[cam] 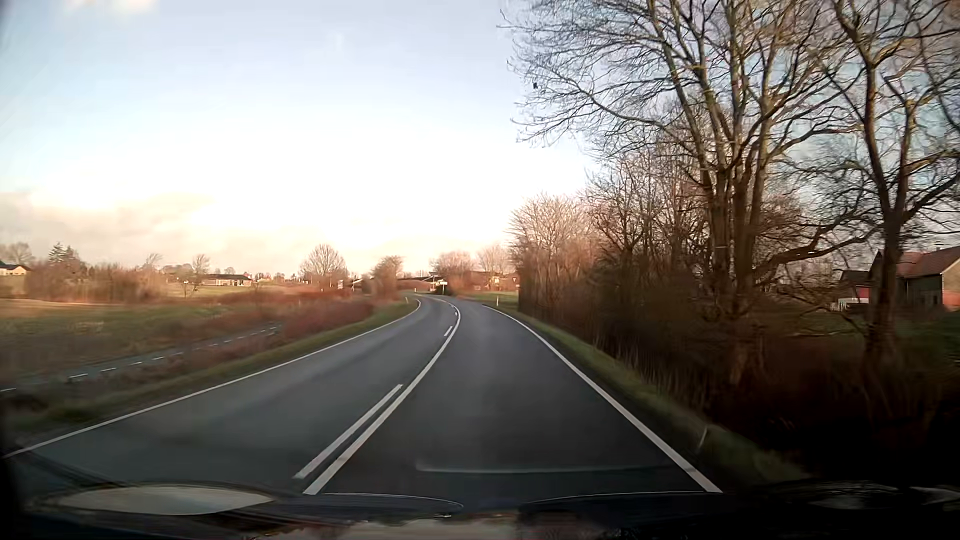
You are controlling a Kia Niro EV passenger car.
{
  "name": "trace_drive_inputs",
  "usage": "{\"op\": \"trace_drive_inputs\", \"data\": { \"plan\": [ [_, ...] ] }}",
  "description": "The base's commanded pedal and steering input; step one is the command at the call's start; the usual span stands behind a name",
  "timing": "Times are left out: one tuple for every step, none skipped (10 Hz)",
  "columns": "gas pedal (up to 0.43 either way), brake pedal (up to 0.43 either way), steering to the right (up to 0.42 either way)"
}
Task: Follow the waypoints while adhering to traffic rules and regulations
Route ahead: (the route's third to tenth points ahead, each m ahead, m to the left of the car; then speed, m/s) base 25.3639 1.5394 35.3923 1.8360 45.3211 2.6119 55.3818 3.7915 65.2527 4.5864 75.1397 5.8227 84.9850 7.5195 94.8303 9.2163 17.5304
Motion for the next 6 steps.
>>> {"op": "trace_drive_inputs", "data": {
  "plan": [
    [0.157, 0.0, -0.008],
    [0.157, 0.0, -0.008],
    [0.157, 0.0, -0.008],
    [0.157, 0.0, -0.008],
    [0.157, 0.0, -0.009],
    [0.157, 0.0, -0.008]
  ]
}}
